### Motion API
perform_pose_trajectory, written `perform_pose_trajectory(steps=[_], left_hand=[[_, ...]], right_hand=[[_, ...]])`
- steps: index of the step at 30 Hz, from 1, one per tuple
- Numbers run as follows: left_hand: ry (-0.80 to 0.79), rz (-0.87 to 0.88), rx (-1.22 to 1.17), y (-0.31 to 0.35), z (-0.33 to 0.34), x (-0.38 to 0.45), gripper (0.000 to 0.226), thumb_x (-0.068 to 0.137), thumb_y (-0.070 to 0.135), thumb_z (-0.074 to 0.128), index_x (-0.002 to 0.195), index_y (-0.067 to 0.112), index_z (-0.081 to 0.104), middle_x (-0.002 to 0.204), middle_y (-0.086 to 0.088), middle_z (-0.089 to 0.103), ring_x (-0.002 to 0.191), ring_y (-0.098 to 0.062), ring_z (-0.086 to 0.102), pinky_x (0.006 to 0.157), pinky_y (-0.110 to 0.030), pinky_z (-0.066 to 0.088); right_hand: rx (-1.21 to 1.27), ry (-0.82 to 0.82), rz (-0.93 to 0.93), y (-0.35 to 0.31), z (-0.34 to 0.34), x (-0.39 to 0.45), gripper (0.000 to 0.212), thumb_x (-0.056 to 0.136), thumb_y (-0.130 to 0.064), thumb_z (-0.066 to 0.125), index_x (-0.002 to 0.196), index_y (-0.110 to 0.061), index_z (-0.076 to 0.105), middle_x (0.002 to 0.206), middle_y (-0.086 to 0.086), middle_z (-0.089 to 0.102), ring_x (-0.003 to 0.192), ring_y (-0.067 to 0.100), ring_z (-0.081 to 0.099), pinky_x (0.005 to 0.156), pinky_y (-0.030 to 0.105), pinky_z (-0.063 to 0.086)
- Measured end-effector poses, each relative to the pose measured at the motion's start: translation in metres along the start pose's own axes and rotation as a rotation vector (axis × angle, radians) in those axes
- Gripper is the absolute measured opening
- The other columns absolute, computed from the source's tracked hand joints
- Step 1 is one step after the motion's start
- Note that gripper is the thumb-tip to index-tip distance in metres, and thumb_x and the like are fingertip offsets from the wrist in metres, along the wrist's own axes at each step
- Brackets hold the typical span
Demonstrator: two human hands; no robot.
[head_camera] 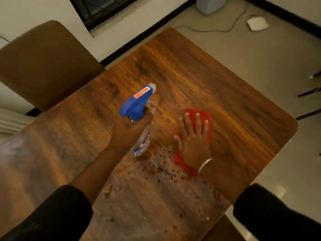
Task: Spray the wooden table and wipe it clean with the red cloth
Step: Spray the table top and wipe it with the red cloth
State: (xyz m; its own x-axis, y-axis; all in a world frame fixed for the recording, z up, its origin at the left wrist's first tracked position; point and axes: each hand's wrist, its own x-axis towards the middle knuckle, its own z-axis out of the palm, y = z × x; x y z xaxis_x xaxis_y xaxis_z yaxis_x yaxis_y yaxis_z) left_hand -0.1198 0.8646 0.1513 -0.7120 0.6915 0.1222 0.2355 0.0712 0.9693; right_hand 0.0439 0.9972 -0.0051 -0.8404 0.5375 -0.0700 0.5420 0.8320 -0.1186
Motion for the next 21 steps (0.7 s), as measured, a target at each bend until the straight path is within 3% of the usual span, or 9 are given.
perform_pose_trajectory(steps=[3, 4, 7, 9, 11, 13, 17, 19, 21], left_hand=[[0.038, 0.03, 0.043, -0.008, -0.016, -0.01, 0.005, 0.091, 0.008, 0.066, 0.092, 0.012, 0.066, 0.074, -0.003, 0.067, 0.071, -0.019, 0.068, 0.074, -0.03, 0.058], [0.068, 0.021, 0.055, -0.01, -0.023, -0.013, 0.02, 0.089, 0.007, 0.066, 0.089, 0.026, 0.067, 0.073, 0.005, 0.069, 0.069, -0.009, 0.068, 0.071, -0.021, 0.056], [0.119, -0.014, 0.056, -0.013, -0.049, -0.027, 0.032, 0.086, 0.007, 0.068, 0.083, 0.039, 0.068, 0.072, 0.016, 0.069, 0.068, 0.002, 0.066, 0.067, -0.01, 0.052], [0.15, -0.039, 0.041, -0.014, -0.067, -0.035, 0.024, 0.085, 0.009, 0.068, 0.086, 0.033, 0.068, 0.073, 0.008, 0.07, 0.068, -0.003, 0.068, 0.068, -0.015, 0.056], [0.184, -0.063, 0.01, -0.017, -0.085, -0.04, 0.014, 0.087, 0.002, 0.066, 0.093, 0.015, 0.066, 0.078, -0.004, 0.069, 0.073, -0.016, 0.069, 0.074, -0.031, 0.06], [0.2, -0.074, 0.001, -0.018, -0.094, -0.045, 0.011, 0.088, 0.0, 0.065, 0.097, 0.006, 0.063, 0.081, -0.009, 0.067, 0.076, -0.021, 0.069, 0.076, -0.036, 0.06], [0.223, -0.078, -0.034, -0.016, -0.097, -0.057, 0.016, 0.087, 0.008, 0.07, 0.096, -0.002, 0.063, 0.079, -0.016, 0.066, 0.072, -0.025, 0.067, 0.071, -0.036, 0.058], [0.201, -0.079, -0.015, -0.014, -0.101, -0.06, 0.028, 0.084, 0.021, 0.071, 0.095, -0.003, 0.062, 0.079, -0.022, 0.064, 0.073, -0.035, 0.065, 0.071, -0.042, 0.056], [0.16, -0.114, 0.021, -0.015, -0.111, -0.065, 0.022, 0.085, 0.022, 0.071, 0.094, 0.003, 0.065, 0.077, -0.019, 0.065, 0.072, -0.035, 0.065, 0.07, -0.043, 0.056]], right_hand=[[-0.01, -0.033, -0.336, -0.009, 0.01, -0.039, 0.068, 0.108, -0.053, 0.037, 0.168, -0.022, 0.027, 0.178, 0.004, 0.013, 0.164, 0.038, 0.004, 0.127, 0.068, 0.016], [-0.017, -0.035, -0.389, 0.002, 0.011, -0.043, 0.067, 0.109, -0.052, 0.036, 0.169, -0.024, 0.023, 0.179, 0.001, 0.01, 0.165, 0.035, 0.004, 0.128, 0.065, 0.016], [-0.042, -0.035, -0.292, 0.036, 0.002, -0.024, 0.069, 0.107, -0.051, 0.035, 0.17, -0.027, 0.018, 0.179, -0.001, 0.009, 0.165, 0.031, 0.007, 0.126, 0.065, 0.023], [-0.044, -0.024, -0.11, 0.038, -0.006, 0.009, 0.07, 0.106, -0.052, 0.032, 0.169, -0.024, 0.023, 0.178, 0.003, 0.011, 0.164, 0.034, 0.011, 0.125, 0.067, 0.023], [-0.027, -0.016, 0.043, 0.015, -0.011, 0.045, 0.071, 0.105, -0.052, 0.027, 0.168, -0.02, 0.028, 0.177, 0.008, 0.016, 0.163, 0.038, 0.012, 0.127, 0.068, 0.016], [-0.018, -0.029, 0.102, -0.019, -0.011, 0.066, 0.072, 0.104, -0.053, 0.027, 0.167, -0.018, 0.028, 0.177, 0.01, 0.018, 0.163, 0.041, 0.009, 0.128, 0.067, 0.009], [-0.033, -0.007, -0.148, -0.065, 0.007, 0.042, 0.068, 0.107, -0.051, 0.032, 0.167, -0.021, 0.029, 0.176, 0.005, 0.021, 0.164, 0.039, 0.009, 0.128, 0.067, 0.011], [-0.042, -0.037, -0.339, -0.067, 0.014, 0.002, 0.067, 0.108, -0.052, 0.031, 0.169, -0.025, 0.024, 0.177, 0.0, 0.018, 0.165, 0.035, 0.008, 0.127, 0.066, 0.014], [-0.052, -0.06, -0.432, -0.048, 0.015, -0.029, 0.066, 0.109, -0.054, 0.026, 0.17, -0.028, 0.018, 0.178, -0.003, 0.012, 0.165, 0.031, 0.007, 0.127, 0.065, 0.018]])
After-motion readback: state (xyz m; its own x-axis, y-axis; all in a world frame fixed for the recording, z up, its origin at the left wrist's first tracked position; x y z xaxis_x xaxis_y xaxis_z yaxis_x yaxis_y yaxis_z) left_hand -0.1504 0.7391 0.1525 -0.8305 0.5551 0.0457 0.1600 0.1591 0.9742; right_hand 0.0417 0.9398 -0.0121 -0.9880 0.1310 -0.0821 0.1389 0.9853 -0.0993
